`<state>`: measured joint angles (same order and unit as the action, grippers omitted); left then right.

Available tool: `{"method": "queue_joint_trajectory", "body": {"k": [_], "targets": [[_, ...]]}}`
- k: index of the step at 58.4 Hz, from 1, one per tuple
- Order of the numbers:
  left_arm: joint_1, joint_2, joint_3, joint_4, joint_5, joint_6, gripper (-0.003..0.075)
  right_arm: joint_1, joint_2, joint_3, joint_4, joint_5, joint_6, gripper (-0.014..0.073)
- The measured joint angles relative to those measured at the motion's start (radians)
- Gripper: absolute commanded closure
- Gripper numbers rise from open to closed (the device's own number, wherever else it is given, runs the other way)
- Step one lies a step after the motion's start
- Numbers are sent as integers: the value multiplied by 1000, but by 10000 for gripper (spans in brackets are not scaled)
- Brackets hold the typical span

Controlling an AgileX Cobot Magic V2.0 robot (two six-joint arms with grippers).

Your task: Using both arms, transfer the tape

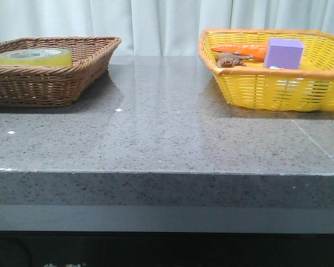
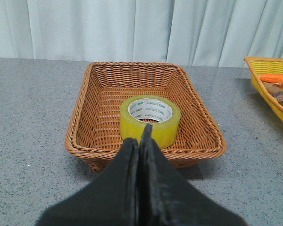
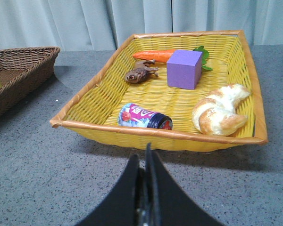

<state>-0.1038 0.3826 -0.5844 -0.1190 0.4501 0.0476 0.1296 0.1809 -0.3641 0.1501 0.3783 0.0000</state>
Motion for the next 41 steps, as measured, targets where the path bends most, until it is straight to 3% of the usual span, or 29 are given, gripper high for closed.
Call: {"method": "queue_joint_trajectory", "body": {"k": [19,41], "targets": [[0,-45,42,0,-2,0,740,0,0,0,0,0,0,683],[0,-345,321,1,-2,0,740,0,0,0,0,0,0,683]]}}
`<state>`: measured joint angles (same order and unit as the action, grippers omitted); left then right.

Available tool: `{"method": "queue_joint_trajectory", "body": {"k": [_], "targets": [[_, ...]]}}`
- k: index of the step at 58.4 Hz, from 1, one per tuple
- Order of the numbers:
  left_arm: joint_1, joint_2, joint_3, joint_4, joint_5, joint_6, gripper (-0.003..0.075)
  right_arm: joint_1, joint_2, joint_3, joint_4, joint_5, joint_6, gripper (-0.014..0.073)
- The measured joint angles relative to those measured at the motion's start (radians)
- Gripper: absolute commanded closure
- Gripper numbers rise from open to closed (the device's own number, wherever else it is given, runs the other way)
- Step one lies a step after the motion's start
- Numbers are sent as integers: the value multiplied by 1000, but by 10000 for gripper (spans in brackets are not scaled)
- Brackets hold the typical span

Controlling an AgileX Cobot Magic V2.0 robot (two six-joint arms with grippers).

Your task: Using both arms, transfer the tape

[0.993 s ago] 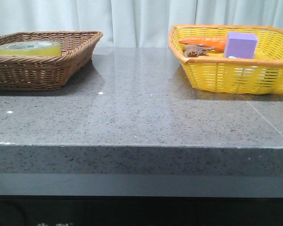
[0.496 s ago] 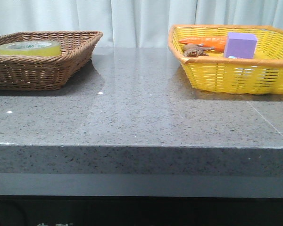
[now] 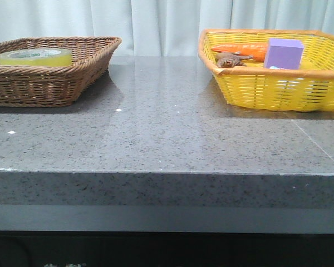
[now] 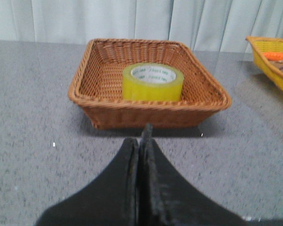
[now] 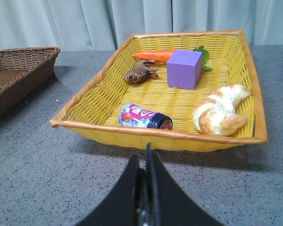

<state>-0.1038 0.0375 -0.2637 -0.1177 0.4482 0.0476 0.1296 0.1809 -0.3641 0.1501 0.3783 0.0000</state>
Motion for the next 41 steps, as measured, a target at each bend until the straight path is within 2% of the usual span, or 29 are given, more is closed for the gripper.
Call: {"method": "queue_joint_trajectory", "body": {"k": [22,41], "targets": [[0,-43,207,0,-12,0,740,0,-1,1,0,0,0,683],[0,-43,271,0,-214,0,740,0,-1,2,0,0,0,683]]}}
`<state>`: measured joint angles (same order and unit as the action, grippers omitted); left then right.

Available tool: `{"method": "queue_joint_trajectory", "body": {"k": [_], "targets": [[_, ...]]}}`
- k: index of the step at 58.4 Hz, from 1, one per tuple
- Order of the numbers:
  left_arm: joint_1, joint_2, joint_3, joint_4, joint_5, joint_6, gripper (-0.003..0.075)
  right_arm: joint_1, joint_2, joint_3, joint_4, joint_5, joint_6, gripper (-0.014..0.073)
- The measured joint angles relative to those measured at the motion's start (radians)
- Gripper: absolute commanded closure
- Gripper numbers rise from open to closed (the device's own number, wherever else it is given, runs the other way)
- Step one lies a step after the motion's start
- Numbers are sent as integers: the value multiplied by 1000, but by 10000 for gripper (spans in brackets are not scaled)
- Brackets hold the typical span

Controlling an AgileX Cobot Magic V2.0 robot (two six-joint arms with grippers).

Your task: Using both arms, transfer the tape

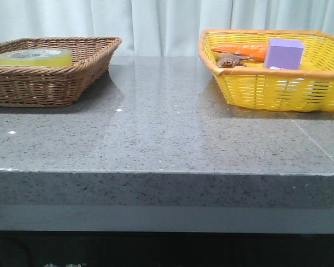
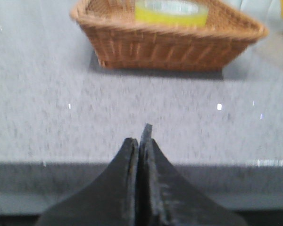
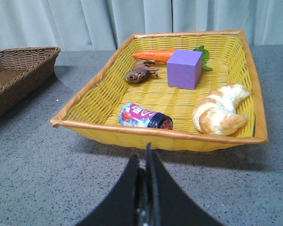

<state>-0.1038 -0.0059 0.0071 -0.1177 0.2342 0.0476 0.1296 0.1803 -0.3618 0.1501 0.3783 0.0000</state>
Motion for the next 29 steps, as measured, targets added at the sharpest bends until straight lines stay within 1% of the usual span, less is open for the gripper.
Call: {"method": "queue_joint_trajectory", "body": {"k": [5,15,29], "targets": [[0,0,0,0,-48,0,740,0,0,0,0,0,0,683],[0,0,0,0,-94,-2,740,0,0,0,0,0,0,683],[0,0,0,0,-105,-2,740,0,0,0,0,0,0,683]]}}
